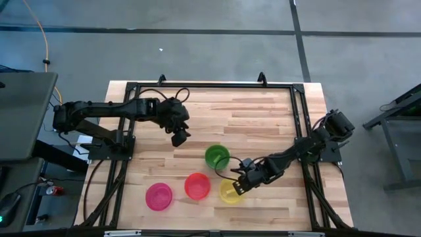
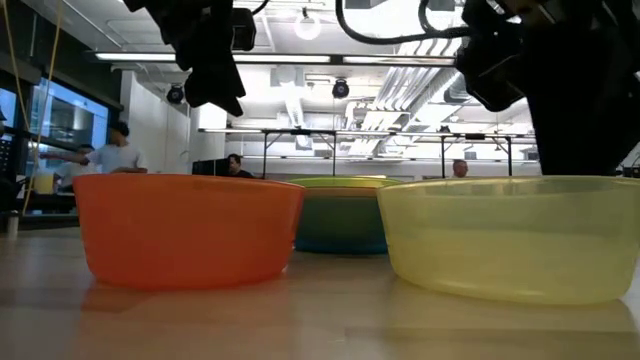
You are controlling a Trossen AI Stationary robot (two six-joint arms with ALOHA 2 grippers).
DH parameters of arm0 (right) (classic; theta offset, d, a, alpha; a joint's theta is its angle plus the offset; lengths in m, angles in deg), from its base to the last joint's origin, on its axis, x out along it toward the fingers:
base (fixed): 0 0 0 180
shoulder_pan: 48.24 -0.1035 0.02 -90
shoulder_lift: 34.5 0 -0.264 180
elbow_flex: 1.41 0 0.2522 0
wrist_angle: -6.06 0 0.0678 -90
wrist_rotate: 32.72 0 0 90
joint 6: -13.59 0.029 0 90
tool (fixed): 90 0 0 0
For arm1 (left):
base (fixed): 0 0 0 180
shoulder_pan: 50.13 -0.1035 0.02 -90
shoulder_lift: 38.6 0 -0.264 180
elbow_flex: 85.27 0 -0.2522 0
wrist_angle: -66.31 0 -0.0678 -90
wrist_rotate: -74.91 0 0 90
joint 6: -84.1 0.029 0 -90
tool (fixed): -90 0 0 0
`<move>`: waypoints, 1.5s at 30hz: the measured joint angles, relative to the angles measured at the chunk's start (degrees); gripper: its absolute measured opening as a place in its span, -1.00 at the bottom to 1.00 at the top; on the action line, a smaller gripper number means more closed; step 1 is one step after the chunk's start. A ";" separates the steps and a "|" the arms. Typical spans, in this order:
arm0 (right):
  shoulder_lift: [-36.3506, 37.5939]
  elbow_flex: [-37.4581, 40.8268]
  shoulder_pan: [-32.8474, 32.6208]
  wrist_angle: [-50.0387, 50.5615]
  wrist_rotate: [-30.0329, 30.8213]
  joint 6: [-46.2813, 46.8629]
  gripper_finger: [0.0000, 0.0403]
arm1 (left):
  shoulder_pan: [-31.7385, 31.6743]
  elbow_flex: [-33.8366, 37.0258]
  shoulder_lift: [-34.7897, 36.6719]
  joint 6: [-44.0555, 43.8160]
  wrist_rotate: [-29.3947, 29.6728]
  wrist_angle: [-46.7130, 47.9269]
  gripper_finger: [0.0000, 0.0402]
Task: Nest bowls inside each other
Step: Stack the yellow bowl on the green bowl
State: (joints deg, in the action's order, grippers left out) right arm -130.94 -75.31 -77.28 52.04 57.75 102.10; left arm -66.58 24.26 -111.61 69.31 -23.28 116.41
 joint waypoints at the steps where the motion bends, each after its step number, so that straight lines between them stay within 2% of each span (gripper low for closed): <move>1: 0.00 0.00 0.00 0.47 0.00 0.00 -0.43 | 0.03 0.00 0.00 0.00 -0.02 0.05 -0.04; 28: -2.25 0.05 0.00 -1.22 -1.68 -1.00 -0.44 | 0.03 0.00 -0.02 0.00 -0.11 0.27 -0.04; 40: -2.25 0.05 0.00 -1.17 -1.56 -1.07 -0.94 | 0.03 0.00 -0.02 -0.02 -0.14 0.26 -0.04; 45: -2.25 0.05 0.00 -0.88 -1.39 -0.83 -0.99 | 0.03 0.00 -0.02 -0.02 -0.16 0.27 -0.04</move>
State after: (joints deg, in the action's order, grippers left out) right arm -133.19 -75.27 -77.28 51.16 56.36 101.27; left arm -66.56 24.26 -111.63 69.29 -23.44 116.68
